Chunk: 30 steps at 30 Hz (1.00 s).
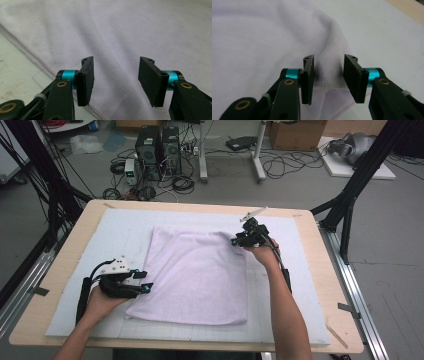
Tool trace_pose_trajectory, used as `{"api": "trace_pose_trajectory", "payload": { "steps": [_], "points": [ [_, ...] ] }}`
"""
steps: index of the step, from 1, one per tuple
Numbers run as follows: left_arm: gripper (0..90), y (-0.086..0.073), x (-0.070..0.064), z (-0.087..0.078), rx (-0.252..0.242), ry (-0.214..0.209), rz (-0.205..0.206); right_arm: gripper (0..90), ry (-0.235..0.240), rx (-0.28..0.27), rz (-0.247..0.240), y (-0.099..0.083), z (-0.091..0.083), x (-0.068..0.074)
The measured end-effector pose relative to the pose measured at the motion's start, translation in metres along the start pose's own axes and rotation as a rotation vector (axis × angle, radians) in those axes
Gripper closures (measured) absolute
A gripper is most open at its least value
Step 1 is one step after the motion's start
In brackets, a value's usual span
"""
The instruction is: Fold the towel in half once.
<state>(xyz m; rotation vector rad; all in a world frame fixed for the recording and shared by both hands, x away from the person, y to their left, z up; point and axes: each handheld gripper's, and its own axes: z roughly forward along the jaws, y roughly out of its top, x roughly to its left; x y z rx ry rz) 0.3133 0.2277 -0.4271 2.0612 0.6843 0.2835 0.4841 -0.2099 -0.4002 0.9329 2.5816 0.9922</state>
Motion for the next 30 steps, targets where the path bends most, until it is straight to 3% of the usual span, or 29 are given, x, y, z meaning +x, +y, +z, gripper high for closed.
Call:
{"api": "trace_pose_trajectory", "payload": {
  "steps": [2,3,5,7,9,10,12,16,19,21,25,28,30],
  "points": [
    [46.8,0.0,-0.001,0.0,0.0,0.002,0.004,78.1,-0.018,0.029,0.002,-0.003,0.006,-0.001],
    [46.8,-0.001,-0.001,-0.001,-0.004,0.002,-0.001,81.9,-0.037,0.043,-0.015,-0.003,0.007,-0.002],
    [46.8,-0.001,0.001,-0.001,-0.004,0.004,0.001,82.7,-0.14,0.042,-0.031,-0.001,0.003,-0.006],
    [46.7,-0.001,0.0,0.0,-0.004,0.004,-0.008,76.7,-0.286,0.015,0.007,-0.001,-0.005,-0.016],
    [46.8,-0.001,0.0,0.001,0.001,0.001,0.003,75.7,-0.334,0.026,0.069,-0.006,-0.01,-0.028],
    [46.8,-0.001,-0.001,0.001,-0.001,0.001,0.003,74.4,-0.333,0.021,0.086,-0.009,-0.012,-0.031],
    [46.8,-0.001,0.0,0.0,-0.003,0.006,0.007,70.9,-0.277,-0.017,0.108,-0.011,-0.017,-0.032],
    [46.7,-0.002,0.001,0.0,-0.001,0.008,0.001,69.7,-0.184,-0.085,0.055,-0.008,-0.023,-0.016],
    [46.7,-0.001,-0.001,-0.001,-0.001,0.011,0.007,69.7,-0.123,-0.082,0.017,-0.008,-0.017,-0.007],
    [46.5,-0.001,-0.001,-0.001,0.001,0.011,0.008,69.4,-0.094,-0.058,0.016,-0.011,-0.006,-0.006],
    [46.4,-0.002,0.0,-0.001,0.003,0.011,0.012,69.8,-0.128,0.017,0.049,-0.023,0.017,-0.013],
    [46.2,-0.003,0.001,0.0,0.011,0.014,0.011,70.3,-0.102,-0.034,0.115,-0.03,0.019,-0.02],
    [45.6,-0.004,0.001,-0.001,0.013,0.013,0.014,66.9,-0.11,-0.021,0.079,-0.026,0.017,-0.015]
  ]
}}
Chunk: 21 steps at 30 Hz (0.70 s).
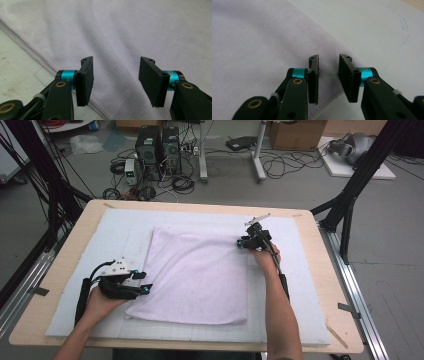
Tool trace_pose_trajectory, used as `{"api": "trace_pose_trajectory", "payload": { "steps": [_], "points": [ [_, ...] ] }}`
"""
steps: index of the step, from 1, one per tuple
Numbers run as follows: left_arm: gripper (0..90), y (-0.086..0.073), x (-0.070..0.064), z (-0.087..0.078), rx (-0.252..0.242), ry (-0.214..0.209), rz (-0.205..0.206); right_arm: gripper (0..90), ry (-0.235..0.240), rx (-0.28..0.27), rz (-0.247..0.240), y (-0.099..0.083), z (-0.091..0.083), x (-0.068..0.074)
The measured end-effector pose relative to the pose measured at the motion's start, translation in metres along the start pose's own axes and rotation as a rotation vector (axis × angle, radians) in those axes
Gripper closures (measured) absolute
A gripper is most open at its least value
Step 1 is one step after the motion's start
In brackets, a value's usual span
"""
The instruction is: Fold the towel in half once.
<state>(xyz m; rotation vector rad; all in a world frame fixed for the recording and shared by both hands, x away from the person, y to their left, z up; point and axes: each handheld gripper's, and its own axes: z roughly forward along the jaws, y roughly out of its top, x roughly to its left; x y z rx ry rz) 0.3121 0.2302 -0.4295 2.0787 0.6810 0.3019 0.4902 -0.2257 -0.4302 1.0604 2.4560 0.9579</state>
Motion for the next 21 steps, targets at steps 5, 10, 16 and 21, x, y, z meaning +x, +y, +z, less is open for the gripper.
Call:
{"api": "trace_pose_trajectory", "payload": {
  "steps": [5,10,16,21],
  "points": [
    [44.9,-0.002,-0.003,-0.005,0.009,-0.003,0.016,61.4,0.088,-0.067,-0.038,0.003,-0.021,0.018],
    [44.9,-0.006,-0.006,-0.015,0.009,-0.007,0.024,57.4,0.199,-0.121,-0.101,-0.011,-0.051,0.051],
    [44.9,-0.012,-0.023,-0.032,0.003,-0.05,0.06,51.6,0.326,-0.15,-0.154,-0.051,-0.089,0.094],
    [44.4,-0.019,-0.033,-0.042,0.011,-0.091,0.081,50.9,0.401,-0.143,-0.197,-0.088,-0.107,0.125]
  ]
}}
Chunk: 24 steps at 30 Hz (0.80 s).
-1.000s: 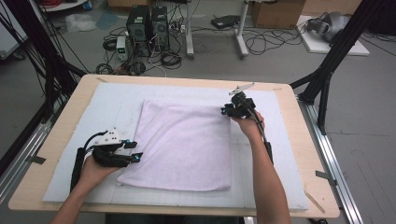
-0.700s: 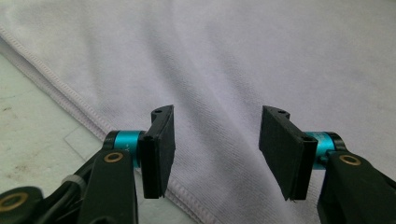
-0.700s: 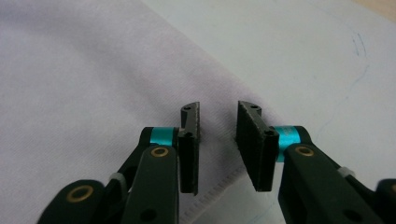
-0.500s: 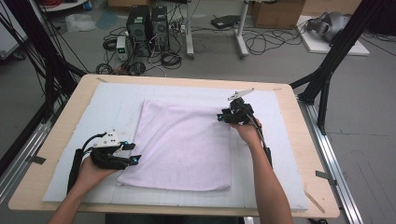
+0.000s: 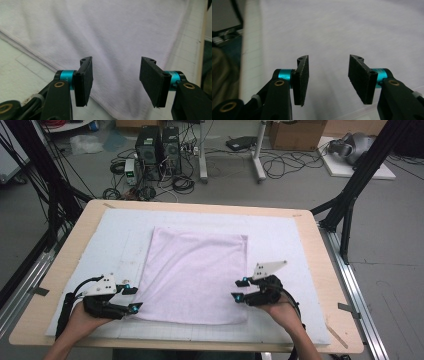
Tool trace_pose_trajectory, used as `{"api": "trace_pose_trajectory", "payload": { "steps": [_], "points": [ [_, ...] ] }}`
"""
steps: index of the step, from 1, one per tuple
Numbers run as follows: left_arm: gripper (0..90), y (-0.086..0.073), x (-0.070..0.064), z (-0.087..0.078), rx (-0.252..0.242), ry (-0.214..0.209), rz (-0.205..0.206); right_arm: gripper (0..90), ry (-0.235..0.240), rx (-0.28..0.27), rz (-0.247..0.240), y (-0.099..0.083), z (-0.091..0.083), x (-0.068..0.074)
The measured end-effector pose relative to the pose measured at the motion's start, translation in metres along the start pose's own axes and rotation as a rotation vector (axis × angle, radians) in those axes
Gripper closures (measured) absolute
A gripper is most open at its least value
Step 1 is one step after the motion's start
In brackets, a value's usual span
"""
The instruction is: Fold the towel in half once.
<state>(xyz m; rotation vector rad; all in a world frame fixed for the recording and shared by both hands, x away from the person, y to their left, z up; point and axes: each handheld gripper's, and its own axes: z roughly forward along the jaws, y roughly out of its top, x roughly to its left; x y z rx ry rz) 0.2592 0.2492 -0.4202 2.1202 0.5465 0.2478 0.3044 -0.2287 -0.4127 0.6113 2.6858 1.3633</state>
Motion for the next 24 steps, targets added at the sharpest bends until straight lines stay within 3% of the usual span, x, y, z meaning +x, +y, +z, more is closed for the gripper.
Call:
{"api": "trace_pose_trajectory", "payload": {
  "steps": [5,8,11,13,16,19,20,24],
  "points": [
    [44.1,-0.009,-0.01,-0.007,0.03,-0.03,0.021,50.6,0.07,-0.001,-0.042,-0.027,-0.005,0.025],
    [44.8,-0.017,-0.015,-0.008,0.059,-0.045,0.032,50.7,0.094,0.013,-0.062,-0.04,-0.005,0.033],
    [45.8,-0.024,-0.016,-0.005,0.099,-0.041,0.042,50.5,0.107,0.055,-0.108,-0.047,0.0,0.039],
    [46.8,-0.027,-0.017,0.0,0.132,-0.029,0.062,50.9,0.091,0.065,-0.138,-0.049,0.004,0.042],
    [55.5,-0.028,-0.018,0.001,0.119,0.012,0.081,63.2,0.06,0.066,-0.188,-0.05,0.004,0.041],
    [73.9,-0.027,-0.017,0.0,0.121,0.054,0.101,82.0,0.046,0.066,-0.198,-0.049,0.002,0.039],
    [78.8,-0.026,-0.017,0.0,0.117,0.052,0.098,83.5,0.058,0.067,-0.189,-0.049,0.001,0.037],
    [81.4,-0.023,-0.023,0.0,0.108,0.052,0.123,85.0,0.078,0.036,-0.166,-0.046,-0.008,0.033]
  ]
}}
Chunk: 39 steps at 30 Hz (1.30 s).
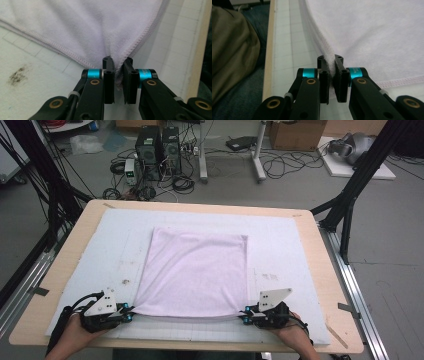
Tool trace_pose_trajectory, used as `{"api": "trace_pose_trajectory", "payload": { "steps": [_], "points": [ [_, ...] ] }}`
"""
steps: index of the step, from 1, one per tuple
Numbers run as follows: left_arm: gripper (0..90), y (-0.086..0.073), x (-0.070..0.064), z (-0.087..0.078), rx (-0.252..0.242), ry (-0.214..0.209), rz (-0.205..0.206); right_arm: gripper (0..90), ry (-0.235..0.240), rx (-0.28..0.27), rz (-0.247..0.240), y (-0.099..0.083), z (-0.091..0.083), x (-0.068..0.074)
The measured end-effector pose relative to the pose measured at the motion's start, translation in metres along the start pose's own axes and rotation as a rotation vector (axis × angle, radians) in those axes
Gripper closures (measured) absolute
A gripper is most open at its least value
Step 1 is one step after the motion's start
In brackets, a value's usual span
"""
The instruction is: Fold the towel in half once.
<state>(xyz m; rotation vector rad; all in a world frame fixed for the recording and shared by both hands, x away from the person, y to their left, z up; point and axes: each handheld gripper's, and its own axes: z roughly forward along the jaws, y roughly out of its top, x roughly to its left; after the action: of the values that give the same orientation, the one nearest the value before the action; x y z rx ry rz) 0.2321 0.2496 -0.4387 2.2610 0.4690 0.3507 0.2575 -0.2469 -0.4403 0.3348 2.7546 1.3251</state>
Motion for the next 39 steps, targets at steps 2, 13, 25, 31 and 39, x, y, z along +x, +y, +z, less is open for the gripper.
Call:
{"api": "trace_pose_trajectory", "payload": {
  "steps": [2,13,25,31,39],
  "points": [
    [81.6,0.002,-0.002,-0.002,-0.004,-0.001,0.007,85.1,-0.001,-0.023,0.006,0.001,-0.008,0.0],
    [63.2,0.002,-0.012,-0.01,-0.022,-0.05,-0.017,62.7,0.111,-0.045,0.083,-0.001,-0.018,0.01],
    [64.0,0.028,0.014,0.003,-0.121,-0.085,-0.08,60.6,0.066,-0.108,0.105,0.016,0.001,-0.013],
    [62.5,0.036,0.023,0.01,-0.139,-0.079,-0.103,59.4,0.034,-0.112,0.132,0.02,0.006,-0.025],
    [55.4,0.042,0.034,0.016,-0.123,-0.056,-0.127,51.4,-0.027,-0.103,0.153,0.027,0.008,-0.038]
  ]
}}
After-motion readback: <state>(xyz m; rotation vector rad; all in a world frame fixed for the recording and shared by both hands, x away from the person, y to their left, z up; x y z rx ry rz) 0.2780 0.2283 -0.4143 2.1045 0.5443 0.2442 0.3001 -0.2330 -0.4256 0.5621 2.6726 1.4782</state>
